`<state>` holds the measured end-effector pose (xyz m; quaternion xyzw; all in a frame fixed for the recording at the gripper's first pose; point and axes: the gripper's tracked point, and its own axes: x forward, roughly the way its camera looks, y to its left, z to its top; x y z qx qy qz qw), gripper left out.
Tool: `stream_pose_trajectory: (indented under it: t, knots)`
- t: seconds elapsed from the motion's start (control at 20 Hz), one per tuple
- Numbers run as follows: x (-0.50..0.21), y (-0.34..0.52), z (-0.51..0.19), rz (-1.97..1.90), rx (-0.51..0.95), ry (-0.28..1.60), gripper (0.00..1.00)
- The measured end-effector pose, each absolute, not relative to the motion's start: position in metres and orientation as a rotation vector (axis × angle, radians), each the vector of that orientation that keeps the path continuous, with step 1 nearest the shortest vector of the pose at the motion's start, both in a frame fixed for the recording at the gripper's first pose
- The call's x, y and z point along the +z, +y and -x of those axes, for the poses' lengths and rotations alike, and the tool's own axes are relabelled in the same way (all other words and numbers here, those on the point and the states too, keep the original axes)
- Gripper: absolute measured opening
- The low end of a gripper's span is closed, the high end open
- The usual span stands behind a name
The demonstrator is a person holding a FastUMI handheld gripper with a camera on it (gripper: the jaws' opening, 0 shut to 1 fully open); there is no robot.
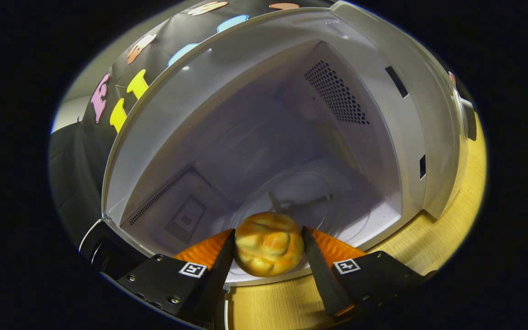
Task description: Open the microwave, put the food inside, and close the microwave door.
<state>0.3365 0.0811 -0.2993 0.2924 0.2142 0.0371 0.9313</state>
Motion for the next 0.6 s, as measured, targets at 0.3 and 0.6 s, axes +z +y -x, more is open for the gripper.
stream_pose_trajectory:
  t: [0.3,0.6]
  knots:
    - [-0.293,0.076,-0.331,-0.558,0.064,0.437,0.97]
    - [-0.259,0.077,-0.297,-0.466,0.124,0.403,0.98]
